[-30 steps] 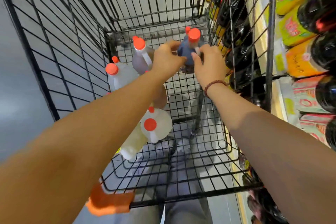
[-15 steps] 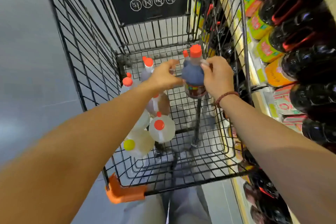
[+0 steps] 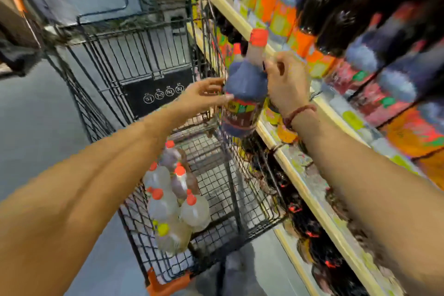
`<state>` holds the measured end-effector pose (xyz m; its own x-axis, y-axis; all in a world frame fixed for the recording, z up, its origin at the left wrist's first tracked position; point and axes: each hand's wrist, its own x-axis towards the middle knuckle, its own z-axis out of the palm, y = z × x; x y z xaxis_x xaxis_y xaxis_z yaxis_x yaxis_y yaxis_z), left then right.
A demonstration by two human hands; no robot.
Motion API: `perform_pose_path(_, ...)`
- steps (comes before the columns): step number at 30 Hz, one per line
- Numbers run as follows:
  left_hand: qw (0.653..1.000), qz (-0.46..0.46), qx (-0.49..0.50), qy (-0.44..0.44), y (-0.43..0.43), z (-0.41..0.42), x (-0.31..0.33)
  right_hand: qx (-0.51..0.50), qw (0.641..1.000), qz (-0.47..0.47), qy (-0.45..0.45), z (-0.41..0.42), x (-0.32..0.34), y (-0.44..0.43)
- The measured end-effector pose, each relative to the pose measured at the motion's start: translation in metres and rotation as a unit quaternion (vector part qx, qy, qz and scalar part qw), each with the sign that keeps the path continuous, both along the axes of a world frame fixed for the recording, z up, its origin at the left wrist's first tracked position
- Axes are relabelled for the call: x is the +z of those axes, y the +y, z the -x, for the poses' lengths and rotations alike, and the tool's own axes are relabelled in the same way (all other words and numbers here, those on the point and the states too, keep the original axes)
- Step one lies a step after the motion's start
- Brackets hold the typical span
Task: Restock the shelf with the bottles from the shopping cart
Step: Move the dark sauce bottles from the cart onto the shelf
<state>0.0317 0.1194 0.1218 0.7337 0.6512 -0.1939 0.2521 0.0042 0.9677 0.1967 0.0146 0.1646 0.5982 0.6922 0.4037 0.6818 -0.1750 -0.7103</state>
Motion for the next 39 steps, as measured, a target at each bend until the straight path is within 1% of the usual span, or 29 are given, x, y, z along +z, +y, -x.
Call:
perform_pose_path(4, 0.996, -0.026, -0.084, -0.029, -0.012, -0.028, 0.054, -0.056, 0.996, -0.065, -0.033, -0.021, 0.054, -0.026)
perform_pose_path(7, 0.985, -0.037, -0.159, -0.055, -0.030, -0.055, 0.086, -0.096, 0.988, -0.120, -0.015, -0.037, 0.081, -0.052)
perform_pose_path(12, 0.966, -0.040, -0.240, -0.086, -0.076, -0.096, 0.107, -0.181, 0.977, -0.113, -0.001, -0.058, 0.104, -0.106)
perform_pose_path(15, 0.956, -0.040, -0.279, -0.085, -0.106, -0.113, 0.110, -0.235, 0.968, -0.085, -0.009, -0.063, 0.107, -0.144)
perform_pose_path(18, 0.948, -0.040, -0.303, -0.088, -0.134, -0.128, 0.109, -0.266, 0.959, -0.090, 0.026, -0.067, 0.104, -0.184)
perform_pose_path(23, 0.927, -0.057, -0.366, -0.059, -0.188, -0.150, 0.107, -0.295, 0.948, -0.093, 0.077, -0.074, 0.098, -0.255)
perform_pose_path(31, 0.897, -0.010, -0.438, -0.059, -0.290, -0.160, 0.095, -0.348, 0.927, -0.106, 0.090, -0.062, 0.085, -0.363)
perform_pose_path(33, 0.896, -0.009, -0.440, -0.060, -0.316, -0.159, 0.087, -0.362, 0.921, -0.106, 0.094, -0.058, 0.080, -0.385)
perform_pose_path(39, 0.909, -0.006, -0.410, -0.072, -0.375, -0.156, 0.063, -0.378, 0.916, -0.102, 0.085, -0.045, 0.059, -0.438)
